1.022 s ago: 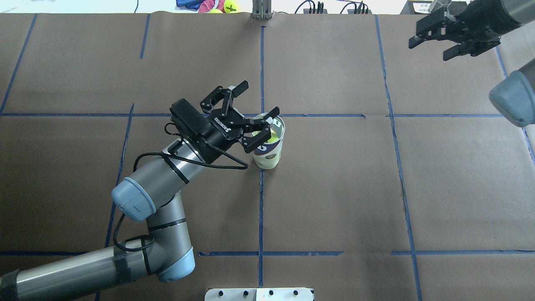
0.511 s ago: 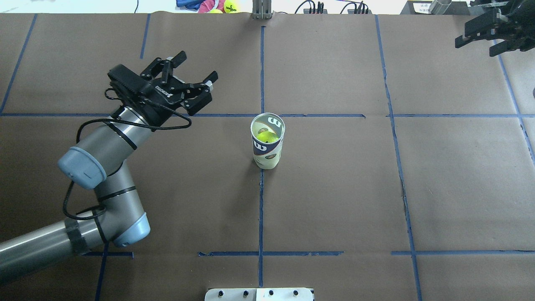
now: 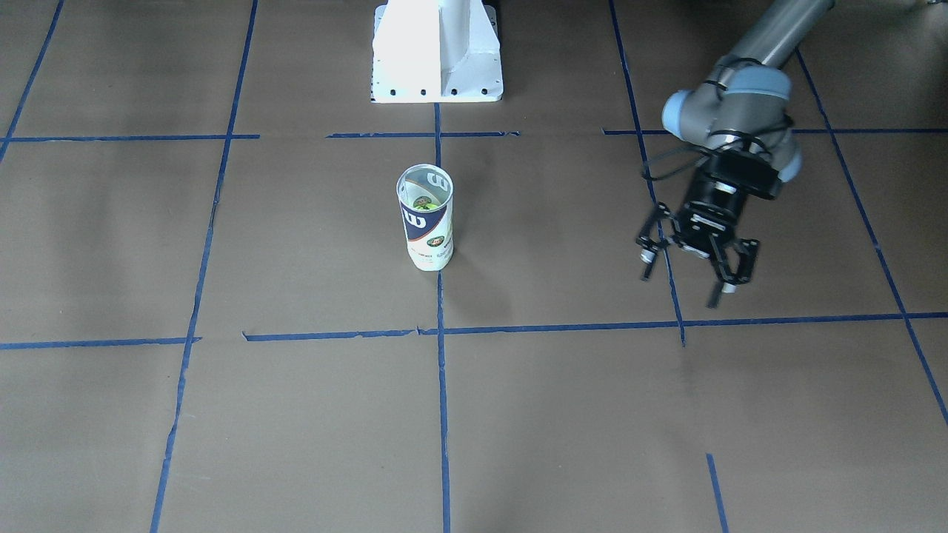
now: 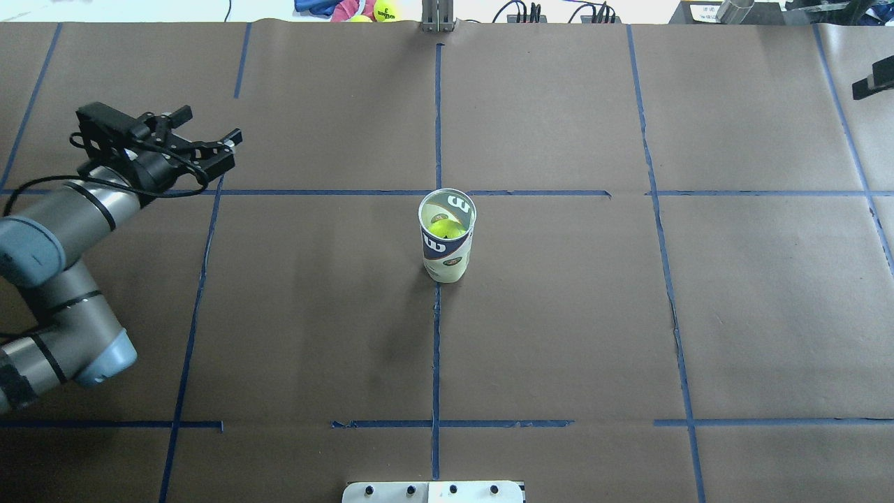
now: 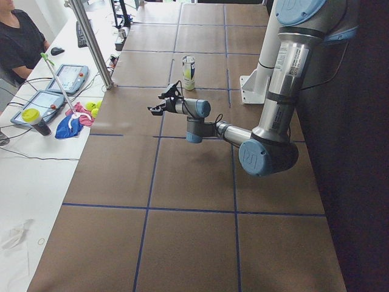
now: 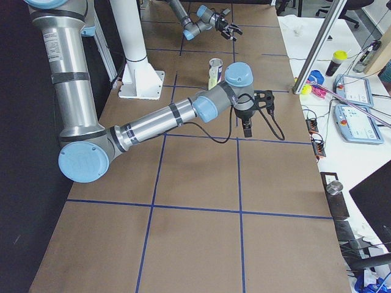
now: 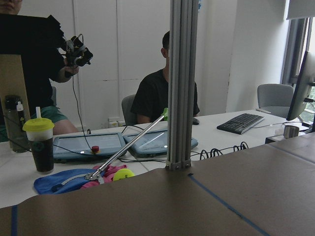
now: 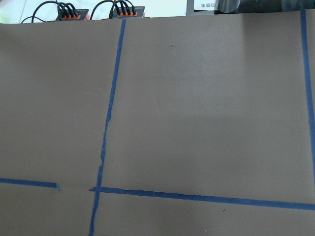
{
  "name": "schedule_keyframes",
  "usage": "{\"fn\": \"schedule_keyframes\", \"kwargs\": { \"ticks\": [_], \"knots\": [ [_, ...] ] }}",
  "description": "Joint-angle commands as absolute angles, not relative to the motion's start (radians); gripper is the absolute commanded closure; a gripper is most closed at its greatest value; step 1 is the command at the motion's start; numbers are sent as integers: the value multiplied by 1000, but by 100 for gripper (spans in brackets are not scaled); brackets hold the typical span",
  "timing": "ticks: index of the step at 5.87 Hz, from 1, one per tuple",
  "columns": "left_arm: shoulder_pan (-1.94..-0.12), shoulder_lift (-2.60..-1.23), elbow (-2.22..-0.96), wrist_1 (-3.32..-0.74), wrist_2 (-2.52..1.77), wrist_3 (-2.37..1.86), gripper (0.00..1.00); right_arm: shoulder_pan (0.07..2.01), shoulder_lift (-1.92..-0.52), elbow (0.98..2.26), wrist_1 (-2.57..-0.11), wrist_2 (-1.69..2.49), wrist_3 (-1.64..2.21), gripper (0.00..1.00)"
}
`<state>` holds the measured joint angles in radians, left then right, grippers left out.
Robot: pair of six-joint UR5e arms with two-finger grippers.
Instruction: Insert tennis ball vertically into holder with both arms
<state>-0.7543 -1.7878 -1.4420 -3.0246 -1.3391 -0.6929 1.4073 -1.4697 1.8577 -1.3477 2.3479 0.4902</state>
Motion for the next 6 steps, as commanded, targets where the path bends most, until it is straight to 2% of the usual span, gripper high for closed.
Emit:
{"fn": "schedule_keyframes", "kwargs": {
  "ticks": [1,3,6],
  "knots": [
    [-967,-1743,-1424,-2788,-1657,-718,0,1425,-1526,1855,-1356,2345,410,1],
    [-1162,-1736,-1419,-2473,-2012,-662,1,1427,-1549,1844,-1359,2347,408,1],
    [-1356,-1732,-1425,-2135,-2320,-501,0,1428,-1652,1842,-1359,2347,292,0]
  ]
}}
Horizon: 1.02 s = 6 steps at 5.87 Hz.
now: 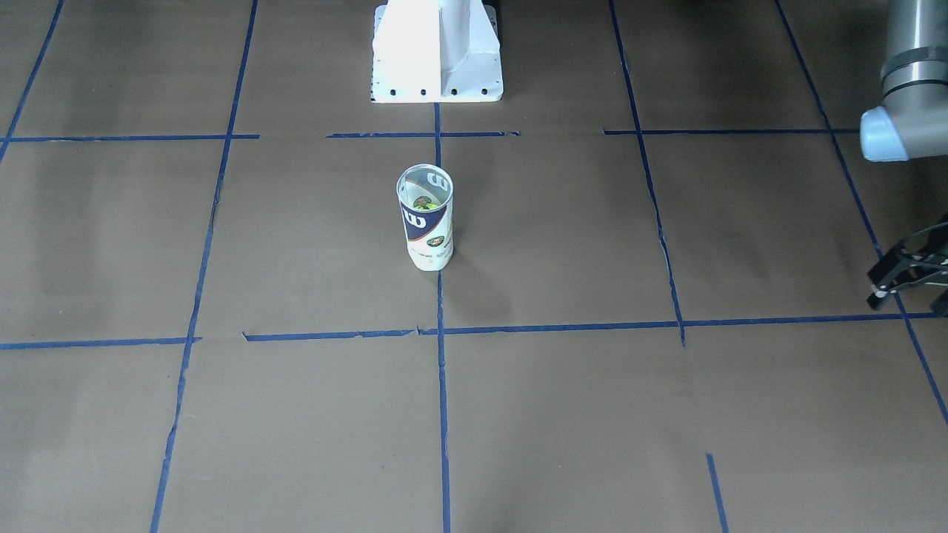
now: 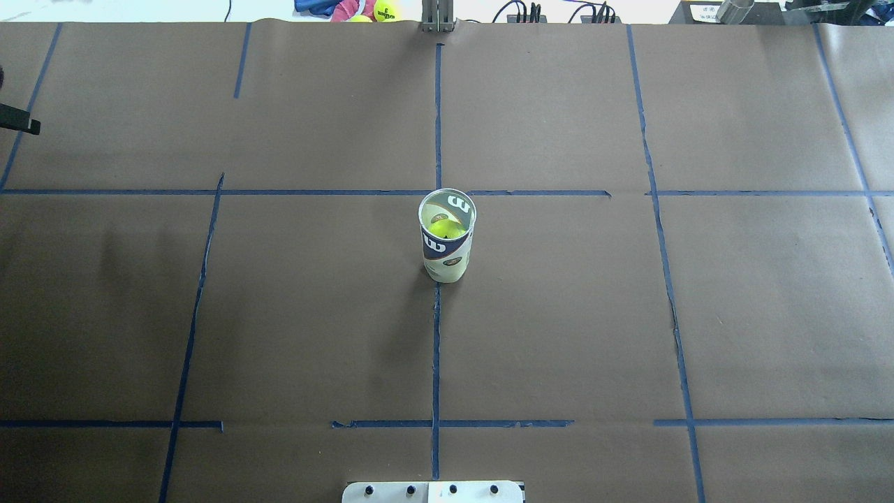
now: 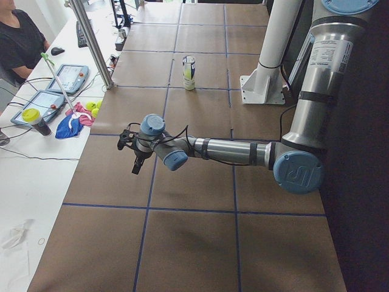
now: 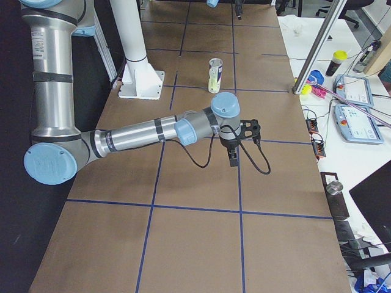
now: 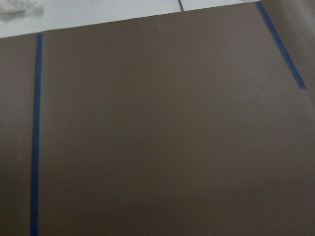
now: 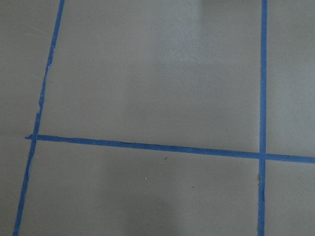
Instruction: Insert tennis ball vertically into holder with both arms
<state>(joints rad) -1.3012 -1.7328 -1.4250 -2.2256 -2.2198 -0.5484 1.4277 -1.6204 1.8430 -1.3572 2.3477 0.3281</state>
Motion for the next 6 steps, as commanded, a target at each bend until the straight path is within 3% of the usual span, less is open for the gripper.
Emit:
{"fn": "schedule_keyframes", "kwargs": {
  "ticks": [1,6],
  "knots": [
    [-1402,-1730,-1434,-2043,-2382,-407,0,1428,-1681,1841,-1362,2345,266,0],
    [-1597,-1610,-1703,-1410,-2405,-46,0,1445,-1661,1732,-1362,2347,197,0]
  ]
}}
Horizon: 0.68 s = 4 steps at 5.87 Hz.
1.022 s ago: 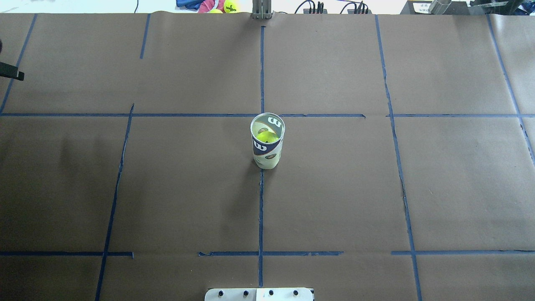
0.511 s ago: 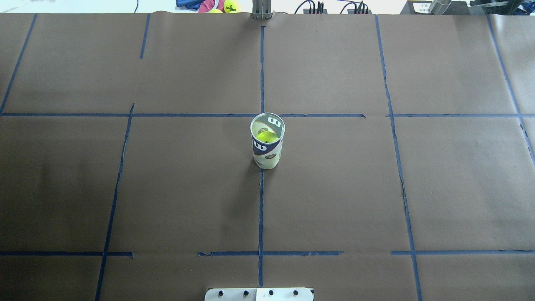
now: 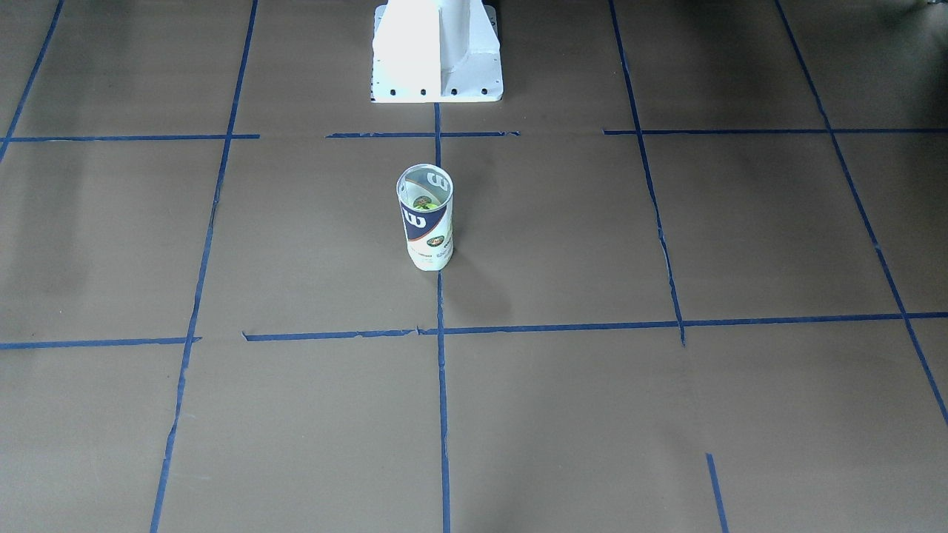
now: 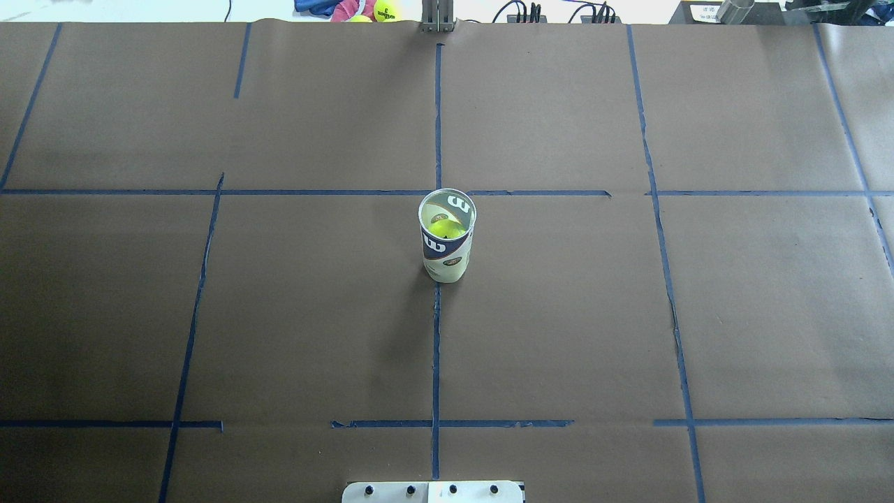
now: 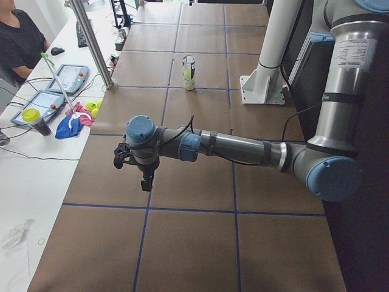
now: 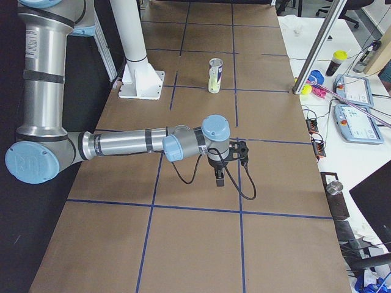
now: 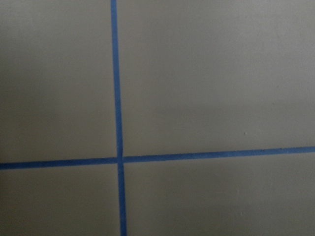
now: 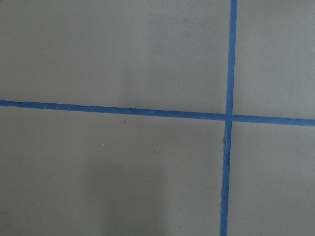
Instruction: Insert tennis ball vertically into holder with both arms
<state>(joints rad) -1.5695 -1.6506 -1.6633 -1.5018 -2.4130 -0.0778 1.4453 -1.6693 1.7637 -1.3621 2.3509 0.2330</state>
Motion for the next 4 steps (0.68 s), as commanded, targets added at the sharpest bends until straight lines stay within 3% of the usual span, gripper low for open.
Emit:
{"fn": "schedule_keyframes", "kwargs": {
  "ticks": [1,4],
  "knots": [
    [-1609,-1585,-1707,-1401,-2393,-41,0,1460,-1661,1727,-1424,2356,105,0],
    [-1606,-1543,-1733,-1393,-2402,-43,0,1540,-1575,1723,-1838,2356,-303,0]
  ]
}}
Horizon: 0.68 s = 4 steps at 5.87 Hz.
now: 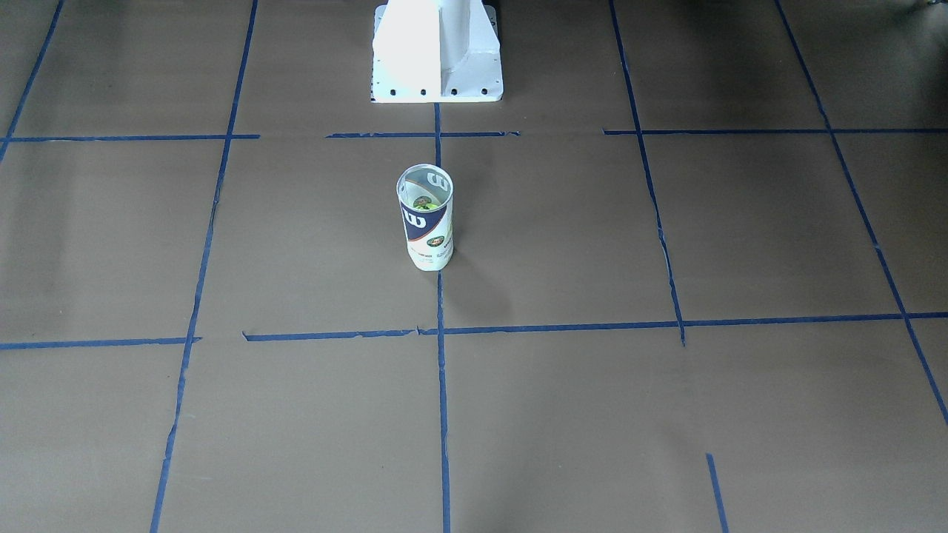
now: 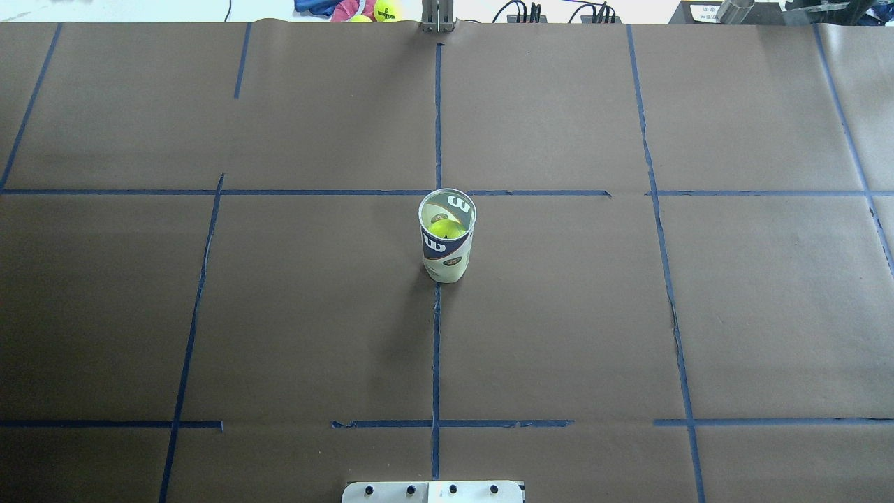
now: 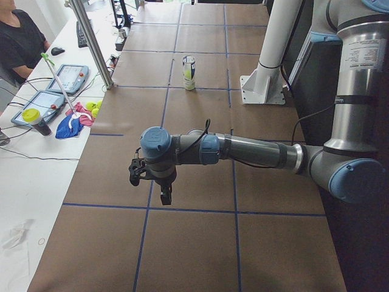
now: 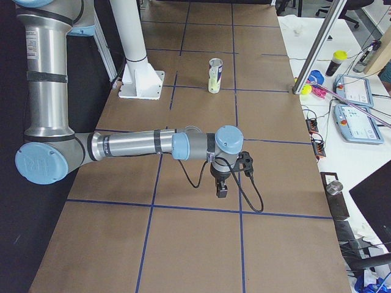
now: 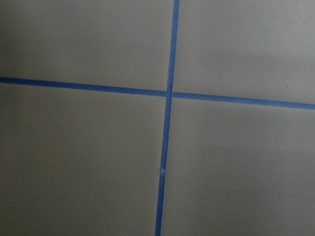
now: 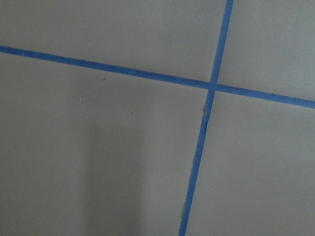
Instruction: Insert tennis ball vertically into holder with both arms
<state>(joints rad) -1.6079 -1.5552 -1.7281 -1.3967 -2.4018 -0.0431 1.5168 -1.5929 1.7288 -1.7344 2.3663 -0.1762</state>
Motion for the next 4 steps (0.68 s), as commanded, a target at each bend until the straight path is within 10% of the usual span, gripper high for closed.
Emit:
{"fn": "schedule_keyframes", "kwargs": {
  "ticks": [1,4],
  "knots": [
    [-1602,-1540,-1738,-1391,-2392,-44,0,1545,-1556,1727,-1876,2298,-336,0],
    [-1582,-1534,-1769,-1391,-2269,79,0,1537,-1551,1726,-1876,2246,-360,0]
  ]
}}
